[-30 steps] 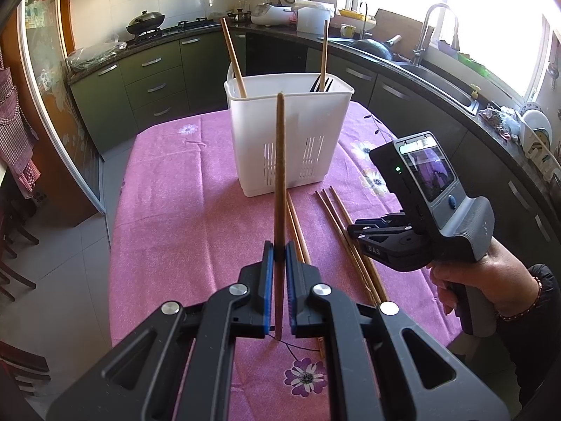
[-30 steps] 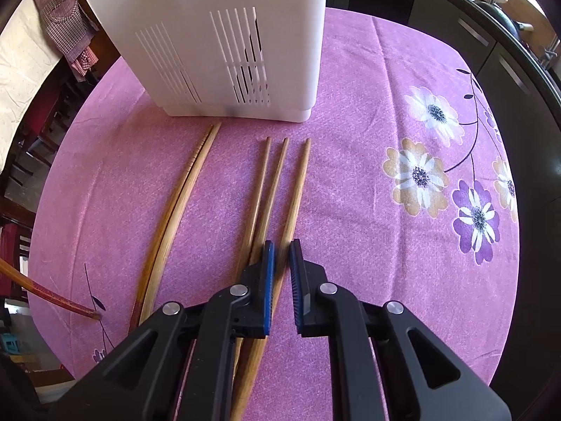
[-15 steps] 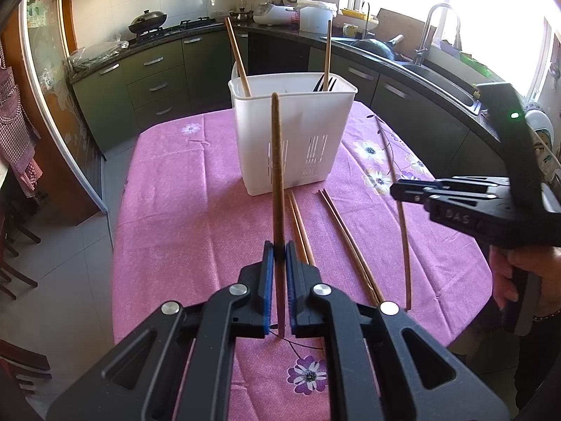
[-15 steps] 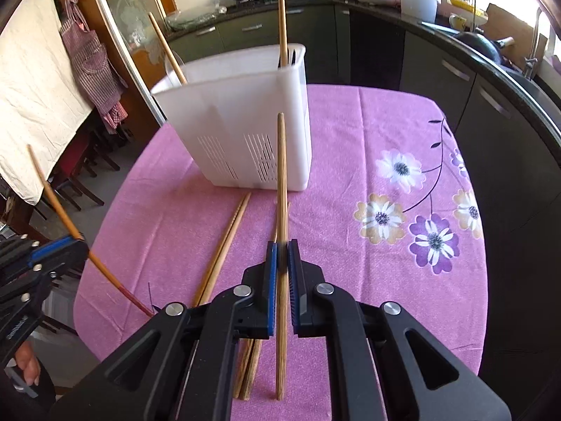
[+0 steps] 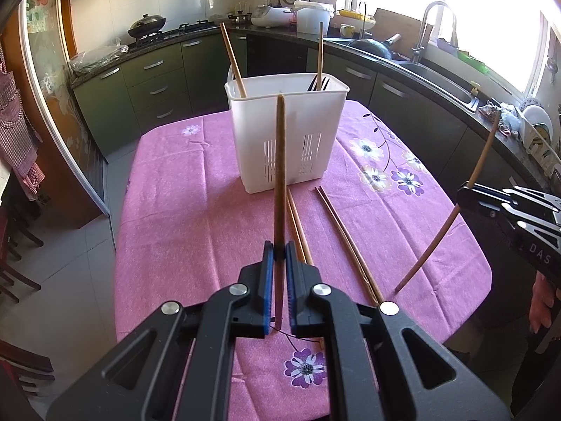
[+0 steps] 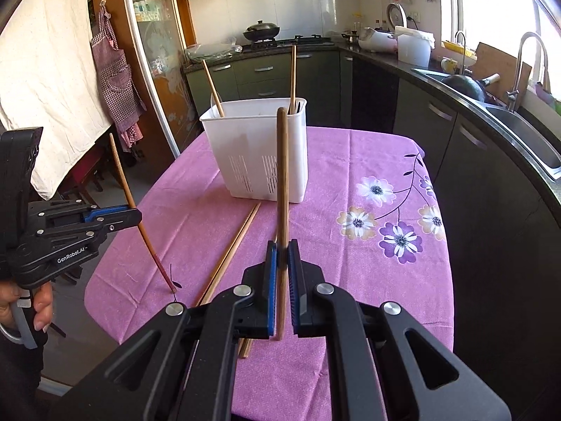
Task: Organize utensils
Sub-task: 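Lift both chopsticks over the white holder, drop them in, open both tools, then move both tools back toward the remaining chopsticks on the tablecloth, then grasp one wooden chopstick upright with the left tool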
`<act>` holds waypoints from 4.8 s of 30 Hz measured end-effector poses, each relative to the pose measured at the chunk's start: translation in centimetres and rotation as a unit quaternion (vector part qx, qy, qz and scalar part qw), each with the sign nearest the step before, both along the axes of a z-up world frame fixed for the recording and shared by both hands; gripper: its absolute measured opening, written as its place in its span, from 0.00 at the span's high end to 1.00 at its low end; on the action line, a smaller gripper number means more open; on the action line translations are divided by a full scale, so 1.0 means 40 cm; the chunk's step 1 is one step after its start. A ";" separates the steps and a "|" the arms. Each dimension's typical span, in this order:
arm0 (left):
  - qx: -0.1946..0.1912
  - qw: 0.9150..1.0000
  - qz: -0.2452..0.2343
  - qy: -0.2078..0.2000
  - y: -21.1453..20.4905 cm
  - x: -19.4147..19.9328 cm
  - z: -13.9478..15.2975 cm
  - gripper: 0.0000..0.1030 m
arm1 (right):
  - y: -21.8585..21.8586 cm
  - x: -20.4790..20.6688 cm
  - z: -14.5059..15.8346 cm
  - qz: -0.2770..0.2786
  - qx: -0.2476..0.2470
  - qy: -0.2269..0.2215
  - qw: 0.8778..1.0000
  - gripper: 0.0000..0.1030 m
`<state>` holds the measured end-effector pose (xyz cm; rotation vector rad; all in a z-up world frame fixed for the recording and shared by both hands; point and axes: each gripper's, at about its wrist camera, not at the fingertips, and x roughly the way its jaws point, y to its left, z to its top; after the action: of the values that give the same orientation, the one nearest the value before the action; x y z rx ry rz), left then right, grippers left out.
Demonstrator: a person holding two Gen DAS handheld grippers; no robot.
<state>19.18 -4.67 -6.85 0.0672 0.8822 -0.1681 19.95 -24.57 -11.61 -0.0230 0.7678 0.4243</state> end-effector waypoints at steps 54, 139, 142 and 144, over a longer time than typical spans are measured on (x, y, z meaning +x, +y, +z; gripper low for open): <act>0.036 0.998 0.032 -0.037 -0.094 0.443 0.230 0.93 | -0.048 -0.006 0.011 0.035 0.031 0.005 0.999 0.93; 0.051 0.981 -0.004 0.185 -0.124 0.302 -0.291 0.79 | -0.054 0.215 -0.207 -0.035 0.033 0.095 0.994 0.76; 0.047 0.979 -0.005 0.196 -0.129 0.309 -0.298 0.82 | -0.053 0.212 -0.205 -0.033 0.034 0.095 0.994 0.76; 0.048 0.979 -0.003 0.199 -0.131 0.315 -0.300 0.82 | -0.054 0.210 -0.204 -0.033 0.035 0.095 0.994 0.76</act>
<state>31.78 -9.90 -18.86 0.1287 1.2894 -0.1467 28.35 -26.73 -19.78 0.1090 0.9375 0.3937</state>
